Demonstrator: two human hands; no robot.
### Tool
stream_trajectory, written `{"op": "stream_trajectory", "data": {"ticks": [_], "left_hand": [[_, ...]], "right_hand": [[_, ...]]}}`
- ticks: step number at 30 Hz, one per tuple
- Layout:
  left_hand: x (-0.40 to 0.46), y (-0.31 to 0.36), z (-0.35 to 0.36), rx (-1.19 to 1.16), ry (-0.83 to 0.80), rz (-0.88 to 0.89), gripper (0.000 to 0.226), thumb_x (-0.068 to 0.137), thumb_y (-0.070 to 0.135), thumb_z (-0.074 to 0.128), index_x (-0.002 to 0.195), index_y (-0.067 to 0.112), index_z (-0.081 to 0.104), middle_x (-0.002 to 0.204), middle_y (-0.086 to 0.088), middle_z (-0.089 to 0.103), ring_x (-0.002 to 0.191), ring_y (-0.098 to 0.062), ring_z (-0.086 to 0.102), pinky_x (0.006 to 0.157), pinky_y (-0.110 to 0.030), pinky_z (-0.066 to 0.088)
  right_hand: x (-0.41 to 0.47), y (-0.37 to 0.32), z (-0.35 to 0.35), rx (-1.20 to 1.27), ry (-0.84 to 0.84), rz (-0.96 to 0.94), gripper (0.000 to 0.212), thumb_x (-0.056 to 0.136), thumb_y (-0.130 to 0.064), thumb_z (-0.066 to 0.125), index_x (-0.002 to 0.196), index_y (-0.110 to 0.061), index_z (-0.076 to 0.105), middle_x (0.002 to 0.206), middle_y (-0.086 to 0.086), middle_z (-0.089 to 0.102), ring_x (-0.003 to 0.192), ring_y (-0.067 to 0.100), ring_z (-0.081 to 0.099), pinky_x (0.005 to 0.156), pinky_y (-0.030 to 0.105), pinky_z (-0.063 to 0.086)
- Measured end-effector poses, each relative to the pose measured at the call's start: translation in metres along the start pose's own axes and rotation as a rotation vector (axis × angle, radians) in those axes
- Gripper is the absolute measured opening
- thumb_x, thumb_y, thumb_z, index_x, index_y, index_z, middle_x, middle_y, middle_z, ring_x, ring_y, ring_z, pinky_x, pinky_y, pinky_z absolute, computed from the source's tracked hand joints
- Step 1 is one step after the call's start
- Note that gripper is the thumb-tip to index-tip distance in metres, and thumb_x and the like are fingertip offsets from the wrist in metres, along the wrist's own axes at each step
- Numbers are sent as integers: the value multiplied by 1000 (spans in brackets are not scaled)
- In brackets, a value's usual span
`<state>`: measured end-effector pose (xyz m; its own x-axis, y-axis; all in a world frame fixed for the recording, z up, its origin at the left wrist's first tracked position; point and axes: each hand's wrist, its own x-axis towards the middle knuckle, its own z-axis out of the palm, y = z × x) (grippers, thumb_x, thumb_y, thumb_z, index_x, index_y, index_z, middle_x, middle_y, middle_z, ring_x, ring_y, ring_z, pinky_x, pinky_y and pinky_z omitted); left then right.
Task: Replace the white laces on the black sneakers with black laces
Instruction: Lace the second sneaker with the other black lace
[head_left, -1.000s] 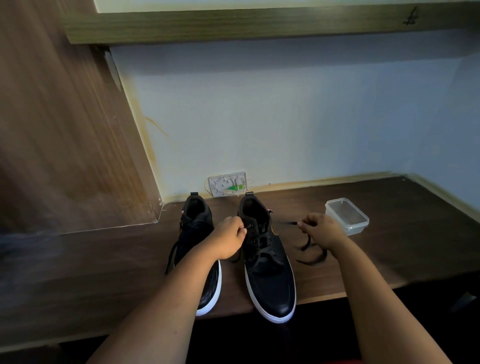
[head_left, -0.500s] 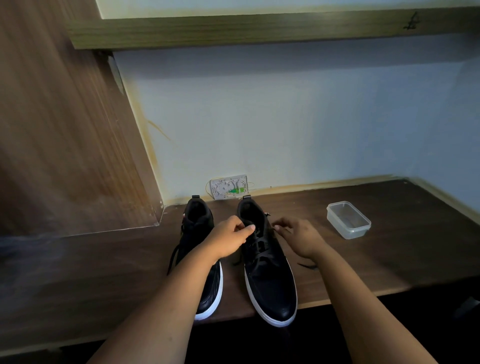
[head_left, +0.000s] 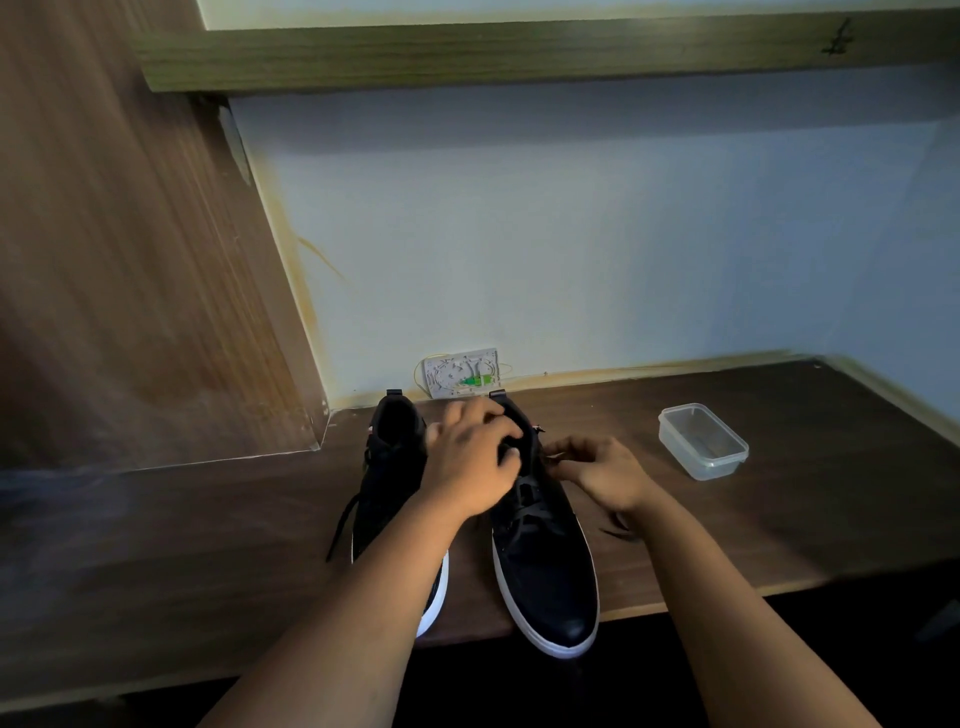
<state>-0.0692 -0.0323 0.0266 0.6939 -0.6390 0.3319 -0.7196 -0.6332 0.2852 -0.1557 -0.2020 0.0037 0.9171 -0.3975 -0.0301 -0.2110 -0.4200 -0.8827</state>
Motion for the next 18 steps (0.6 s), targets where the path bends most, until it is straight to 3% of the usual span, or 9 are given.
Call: {"op": "stream_trajectory", "data": {"ticks": [3,8,14,18], "left_hand": [[2,9,6,114,-82,83,23,91,41,52,104,30,69,131,12,47,128,-16,29,105,-40,21],[5,14,1,117,-160,-25,22,92,35,51,104,27,68,116,6,54,117,-20,37,96,-39,31],[7,22,1,228,-160,-32,22,93,35,49,102,26,67,106,3,56,111,-22,42,96,-41,30],[10,13,5,121,-171,-10,15,95,38,52,100,34,64,104,8,55,108,-20,44,92,-41,30]], "right_hand": [[1,0,8,-48,45,-28,11,87,-29,68,92,-21,74,88,-5,72,88,9,65,79,26,49],[5,3,7,-231,135,-36,12,90,-28,64,89,-18,70,83,-7,67,81,8,60,64,20,43],[6,2,7,-235,176,-31,13,94,-27,60,95,-16,67,88,-3,64,86,13,59,72,24,41],[7,2,4,-275,134,-25,17,95,-28,58,99,-13,66,93,-1,64,89,15,57,73,25,40]]}}
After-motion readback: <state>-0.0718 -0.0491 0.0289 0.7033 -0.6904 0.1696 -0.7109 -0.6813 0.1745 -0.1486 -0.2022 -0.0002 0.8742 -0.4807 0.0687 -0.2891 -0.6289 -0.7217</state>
